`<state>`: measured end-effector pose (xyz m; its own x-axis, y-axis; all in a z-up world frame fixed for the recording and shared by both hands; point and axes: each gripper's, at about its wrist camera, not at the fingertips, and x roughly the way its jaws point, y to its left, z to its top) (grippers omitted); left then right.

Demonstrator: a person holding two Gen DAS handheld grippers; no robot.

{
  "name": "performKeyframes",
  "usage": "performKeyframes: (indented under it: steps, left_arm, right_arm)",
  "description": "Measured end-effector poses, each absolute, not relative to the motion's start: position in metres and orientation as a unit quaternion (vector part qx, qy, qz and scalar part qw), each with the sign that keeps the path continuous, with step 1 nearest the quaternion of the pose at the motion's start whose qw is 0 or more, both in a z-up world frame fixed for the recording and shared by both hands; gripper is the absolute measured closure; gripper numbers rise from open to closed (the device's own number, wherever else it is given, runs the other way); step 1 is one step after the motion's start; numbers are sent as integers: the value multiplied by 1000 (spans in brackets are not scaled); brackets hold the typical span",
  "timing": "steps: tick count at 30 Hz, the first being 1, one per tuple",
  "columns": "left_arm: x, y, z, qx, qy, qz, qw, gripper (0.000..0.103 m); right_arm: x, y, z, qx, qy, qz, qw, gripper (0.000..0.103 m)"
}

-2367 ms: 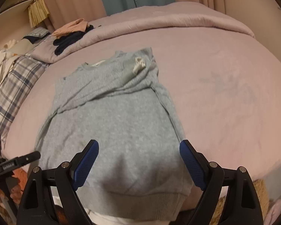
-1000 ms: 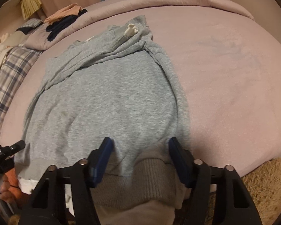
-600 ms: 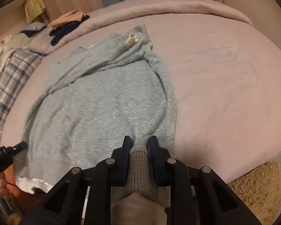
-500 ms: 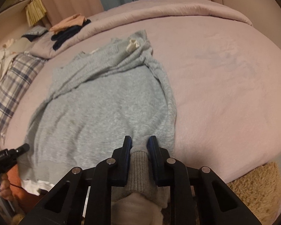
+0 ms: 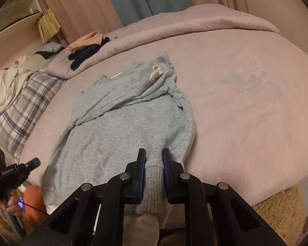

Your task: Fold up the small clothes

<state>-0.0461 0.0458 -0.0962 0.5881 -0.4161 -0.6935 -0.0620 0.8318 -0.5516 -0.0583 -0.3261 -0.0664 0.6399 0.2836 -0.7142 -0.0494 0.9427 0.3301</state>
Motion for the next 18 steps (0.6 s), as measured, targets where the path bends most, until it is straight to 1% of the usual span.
performKeyframes:
  steps: [1, 2, 4, 5, 6, 7, 9, 12, 18]
  left_arm:
    - [-45, 45, -101, -270, 451, -102, 844, 99]
    - [-45, 46, -104, -270, 458, -100, 841, 95]
    - [-44, 46, -109, -264, 472, -93, 836, 83]
    - [-43, 45, -112, -257, 480, -89, 834, 68]
    - [-43, 45, -114, -251, 486, -88, 832, 57]
    - [-44, 45, -115, -251, 488, -92, 831, 53]
    - [-44, 45, -118, -253, 495, -102, 825, 41]
    - [-45, 43, -123, -244, 508, -99, 820, 39]
    - [-49, 49, -121, -252, 503, -94, 821, 37]
  right_arm:
    - [-58, -326, -67, 144, 416, 93, 893, 86]
    - [-58, -327, -68, 145, 417, 93, 892, 86]
    - [-59, -328, -70, 146, 418, 91, 892, 86]
    - [-58, -328, -70, 146, 419, 91, 892, 86]
    - [-60, -329, -69, 148, 419, 90, 892, 86]
    - [-60, -330, -69, 149, 418, 90, 891, 86]
    - [-60, -330, -69, 151, 417, 90, 892, 86]
    - [-59, -331, -69, 152, 417, 88, 892, 86]
    - [-58, -331, -70, 151, 418, 89, 891, 86]
